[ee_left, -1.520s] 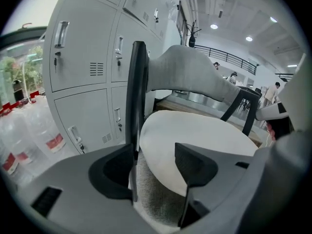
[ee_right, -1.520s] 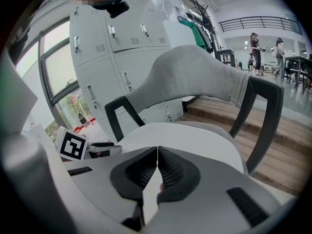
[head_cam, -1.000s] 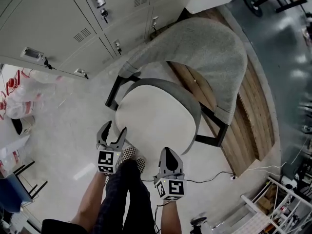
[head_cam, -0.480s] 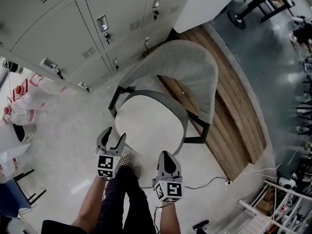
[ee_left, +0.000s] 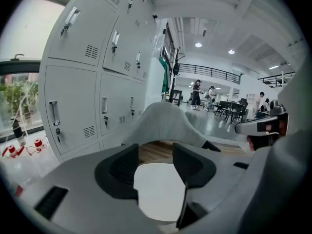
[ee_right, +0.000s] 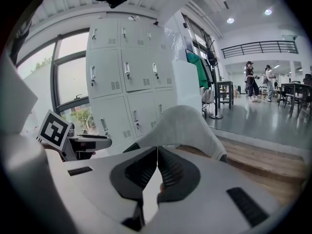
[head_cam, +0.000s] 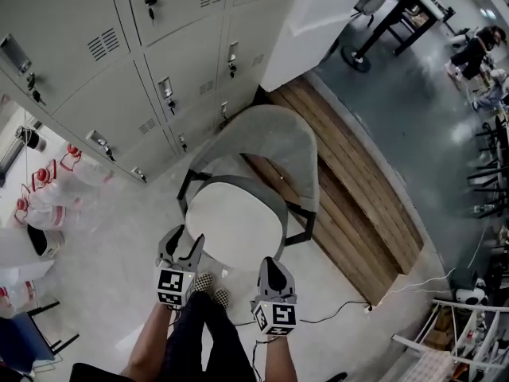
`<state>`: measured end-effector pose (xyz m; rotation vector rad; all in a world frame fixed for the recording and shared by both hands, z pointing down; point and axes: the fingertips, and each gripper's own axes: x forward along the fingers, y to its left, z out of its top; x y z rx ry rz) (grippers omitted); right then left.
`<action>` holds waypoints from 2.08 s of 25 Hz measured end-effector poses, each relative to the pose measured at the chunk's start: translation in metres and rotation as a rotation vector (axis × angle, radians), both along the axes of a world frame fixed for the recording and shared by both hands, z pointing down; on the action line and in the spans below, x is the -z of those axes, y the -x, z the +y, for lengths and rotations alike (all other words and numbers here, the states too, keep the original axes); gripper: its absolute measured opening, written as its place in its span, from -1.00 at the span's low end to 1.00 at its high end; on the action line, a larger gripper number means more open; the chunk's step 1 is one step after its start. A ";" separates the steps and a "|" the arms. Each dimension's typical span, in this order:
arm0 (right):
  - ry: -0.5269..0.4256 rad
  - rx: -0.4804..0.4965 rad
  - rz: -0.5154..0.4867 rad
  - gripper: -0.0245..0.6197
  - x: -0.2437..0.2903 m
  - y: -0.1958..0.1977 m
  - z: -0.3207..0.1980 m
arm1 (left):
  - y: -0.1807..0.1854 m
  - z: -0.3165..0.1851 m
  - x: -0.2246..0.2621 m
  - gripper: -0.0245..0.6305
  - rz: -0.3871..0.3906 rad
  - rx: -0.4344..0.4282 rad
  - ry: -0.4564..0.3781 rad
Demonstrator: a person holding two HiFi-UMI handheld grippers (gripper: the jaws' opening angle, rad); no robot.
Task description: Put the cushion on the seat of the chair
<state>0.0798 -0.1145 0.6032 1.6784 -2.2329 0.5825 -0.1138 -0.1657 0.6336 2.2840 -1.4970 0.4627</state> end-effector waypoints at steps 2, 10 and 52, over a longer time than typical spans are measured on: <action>-0.014 -0.005 0.006 -0.83 0.018 -0.003 0.005 | -0.002 0.006 0.018 -0.25 0.001 -0.009 -0.006; -0.077 -0.019 0.010 -0.83 0.091 -0.007 0.021 | -0.005 0.033 0.095 -0.40 0.024 -0.018 -0.032; -0.316 0.018 0.028 -0.83 0.288 0.022 0.126 | -0.029 0.156 0.308 -0.78 0.030 -0.274 -0.242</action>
